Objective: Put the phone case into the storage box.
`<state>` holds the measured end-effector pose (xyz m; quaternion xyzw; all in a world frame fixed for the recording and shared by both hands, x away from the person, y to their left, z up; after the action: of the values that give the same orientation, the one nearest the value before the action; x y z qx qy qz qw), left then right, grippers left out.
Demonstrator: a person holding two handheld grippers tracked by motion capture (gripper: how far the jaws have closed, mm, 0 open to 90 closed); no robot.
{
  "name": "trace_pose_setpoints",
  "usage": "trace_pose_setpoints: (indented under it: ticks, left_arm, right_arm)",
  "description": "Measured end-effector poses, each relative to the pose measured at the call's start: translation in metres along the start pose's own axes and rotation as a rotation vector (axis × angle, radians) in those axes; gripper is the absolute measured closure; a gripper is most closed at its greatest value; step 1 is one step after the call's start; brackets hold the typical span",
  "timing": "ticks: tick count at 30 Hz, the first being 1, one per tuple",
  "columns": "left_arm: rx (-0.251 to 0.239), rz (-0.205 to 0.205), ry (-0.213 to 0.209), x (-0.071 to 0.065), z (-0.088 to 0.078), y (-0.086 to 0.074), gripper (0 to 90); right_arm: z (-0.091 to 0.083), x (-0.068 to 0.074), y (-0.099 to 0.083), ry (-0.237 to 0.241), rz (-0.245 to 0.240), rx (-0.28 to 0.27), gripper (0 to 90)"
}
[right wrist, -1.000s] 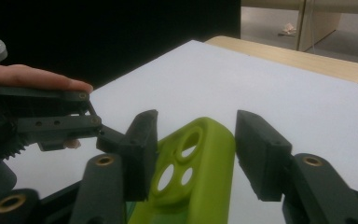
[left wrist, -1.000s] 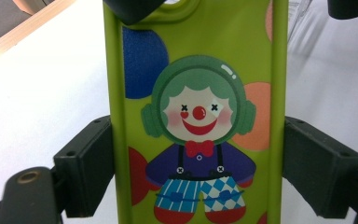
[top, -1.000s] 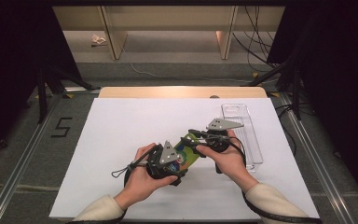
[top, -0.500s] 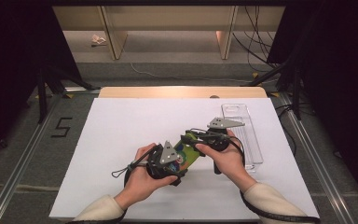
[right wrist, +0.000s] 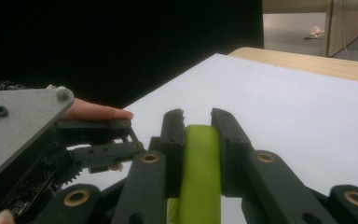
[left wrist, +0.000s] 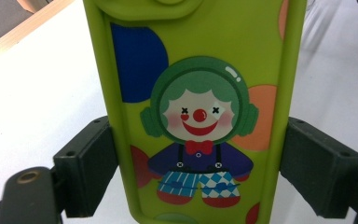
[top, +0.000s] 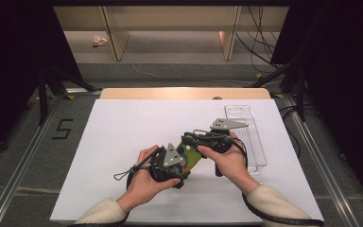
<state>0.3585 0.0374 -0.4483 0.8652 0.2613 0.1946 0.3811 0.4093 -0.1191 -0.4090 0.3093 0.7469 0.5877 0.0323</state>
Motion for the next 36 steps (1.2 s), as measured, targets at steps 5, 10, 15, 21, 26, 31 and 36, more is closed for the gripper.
trace_pose_setpoints:
  ticks: [5,10,15,21,26,31,36]
  left_arm:
    - [-0.011,-0.001,-0.005,-0.001,0.0,0.001,16.0]
    - [-0.045,-0.008,-0.008,-0.001,-0.001,0.003,15.5]
    - [-0.076,-0.045,-0.031,0.005,-0.004,0.002,15.9]
    - [-0.102,-0.069,-0.054,0.01,-0.006,0.001,15.9]
    - [-0.103,-0.093,-0.059,0.015,-0.006,-0.002,16.4]
    - [-0.106,-0.098,-0.06,0.016,-0.006,-0.003,17.5]
    - [-0.109,-0.097,-0.066,0.016,-0.006,-0.003,18.2]
  right_arm:
    - [-0.002,0.0,0.002,0.009,0.022,0.001,77.0]
    - [-0.004,0.0,0.005,0.011,0.034,-0.012,77.4]
    - [-0.008,0.005,0.012,0.016,-0.002,-0.02,77.8]
    - [-0.014,0.006,0.019,0.023,-0.09,0.017,77.7]
    - [-0.016,0.006,0.022,0.038,-0.141,0.045,77.7]
    - [-0.018,0.005,0.024,0.059,-0.203,0.083,77.6]
    - [-0.019,0.007,0.025,0.061,-0.277,0.144,77.7]
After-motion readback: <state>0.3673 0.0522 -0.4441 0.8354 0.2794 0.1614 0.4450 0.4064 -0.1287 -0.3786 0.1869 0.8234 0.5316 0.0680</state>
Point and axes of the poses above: each handheld gripper's, and its own axes: z roughly forward along the jaws, y roughly out of its top, x roughly to its left, the point moved 3 cm from there along z, roughly forward along the jaws, and after that the axes turned 1 degree about y, right-handed, at the moved point
